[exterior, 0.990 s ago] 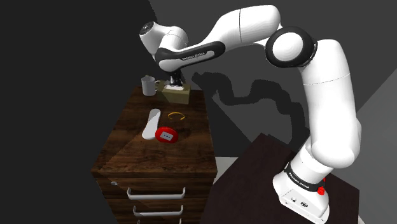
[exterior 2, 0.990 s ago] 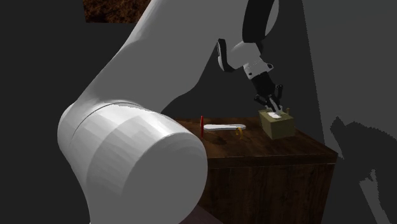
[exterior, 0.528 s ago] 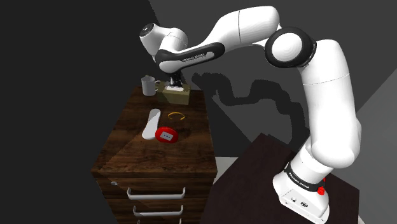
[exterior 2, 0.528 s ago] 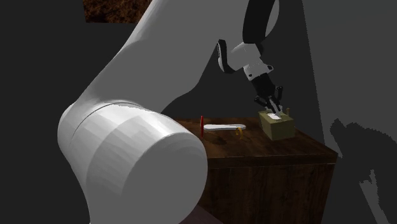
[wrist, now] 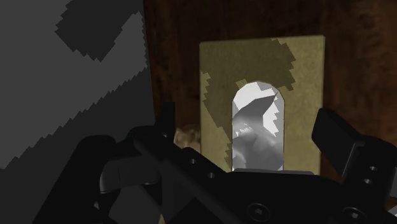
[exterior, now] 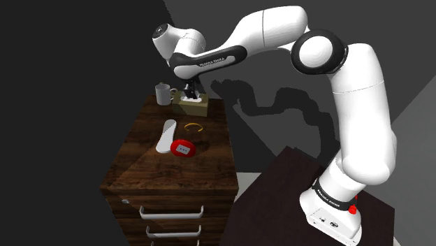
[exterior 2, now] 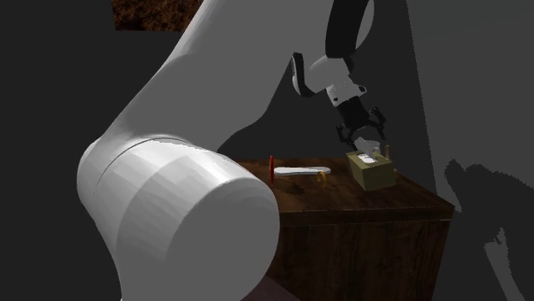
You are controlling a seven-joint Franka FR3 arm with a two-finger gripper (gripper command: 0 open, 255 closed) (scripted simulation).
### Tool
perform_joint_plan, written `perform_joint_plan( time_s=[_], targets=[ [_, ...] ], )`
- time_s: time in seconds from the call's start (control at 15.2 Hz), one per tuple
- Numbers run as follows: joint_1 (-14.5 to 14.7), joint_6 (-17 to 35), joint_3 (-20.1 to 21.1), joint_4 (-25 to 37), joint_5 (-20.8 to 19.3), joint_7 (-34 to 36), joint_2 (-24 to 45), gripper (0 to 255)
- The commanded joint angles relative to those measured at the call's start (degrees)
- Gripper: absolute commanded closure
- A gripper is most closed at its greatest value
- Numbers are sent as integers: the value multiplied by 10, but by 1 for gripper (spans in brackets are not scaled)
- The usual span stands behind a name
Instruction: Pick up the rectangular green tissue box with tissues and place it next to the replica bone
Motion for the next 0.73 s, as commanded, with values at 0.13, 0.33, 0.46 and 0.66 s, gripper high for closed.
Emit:
perform_joint_plan(
  time_s=[0.13, 0.33, 0.46, 0.66],
  targets=[
    [27, -55, 5, 59, 5, -13, 5, 0],
    [27, -55, 5, 59, 5, -13, 5, 0],
    [27, -55, 5, 59, 5, -13, 5, 0],
    [27, -55, 5, 59, 5, -13, 5, 0]
  ],
)
